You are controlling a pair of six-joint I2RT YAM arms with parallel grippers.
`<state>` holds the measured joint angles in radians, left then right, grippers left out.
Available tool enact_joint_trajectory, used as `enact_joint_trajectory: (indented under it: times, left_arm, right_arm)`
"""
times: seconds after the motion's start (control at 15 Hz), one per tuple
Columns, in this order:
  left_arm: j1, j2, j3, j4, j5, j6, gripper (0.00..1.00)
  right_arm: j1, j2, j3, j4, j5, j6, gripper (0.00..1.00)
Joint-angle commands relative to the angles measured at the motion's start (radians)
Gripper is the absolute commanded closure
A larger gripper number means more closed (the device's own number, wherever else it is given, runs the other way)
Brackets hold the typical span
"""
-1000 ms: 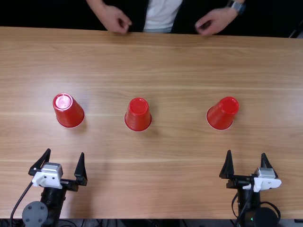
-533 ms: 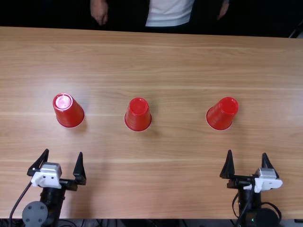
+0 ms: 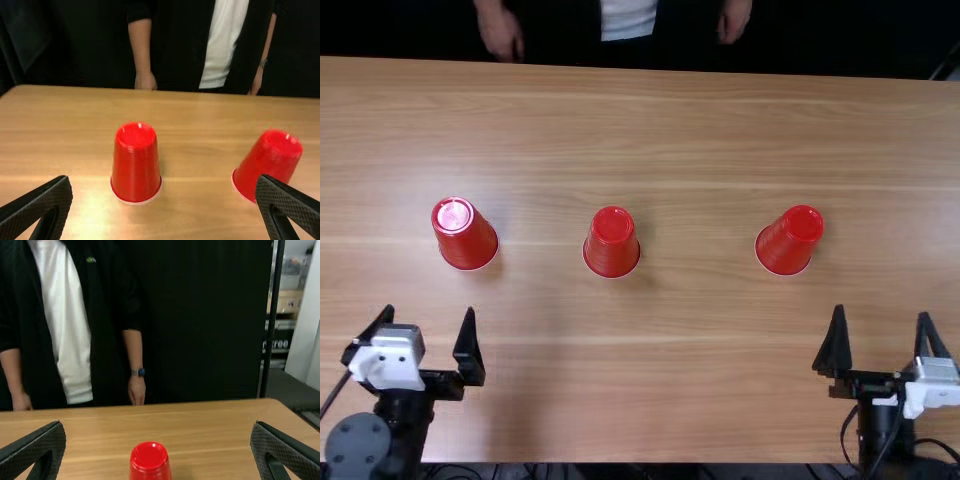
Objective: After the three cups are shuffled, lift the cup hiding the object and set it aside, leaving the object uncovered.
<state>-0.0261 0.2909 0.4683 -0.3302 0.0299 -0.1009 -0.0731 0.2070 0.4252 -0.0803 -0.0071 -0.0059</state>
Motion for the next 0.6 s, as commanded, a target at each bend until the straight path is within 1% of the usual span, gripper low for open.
enact_joint_trajectory:
  times: [0.0,0.07,0.2,0.33,0.53]
  left_arm:
    - [0.006,0.068,0.125,-0.058,-0.015,0.011,0.00]
    - [0.008,0.114,0.213,-0.115,-0.024,0.011,0.00]
    - [0.006,0.206,0.371,-0.239,-0.054,0.013,0.00]
    - [0.006,0.307,0.510,-0.414,-0.056,0.013,0.00]
    - [0.009,0.439,0.698,-0.557,-0.056,0.014,0.00]
  right_arm:
    - [-0.010,0.055,0.121,-0.070,0.000,-0.005,0.00]
    - [-0.008,0.097,0.190,-0.138,0.000,-0.007,0.00]
    - [-0.007,0.187,0.319,-0.280,0.000,-0.007,0.00]
    - [-0.005,0.272,0.434,-0.423,0.000,-0.007,0.00]
    - [-0.002,0.450,0.610,-0.641,0.000,-0.009,0.00]
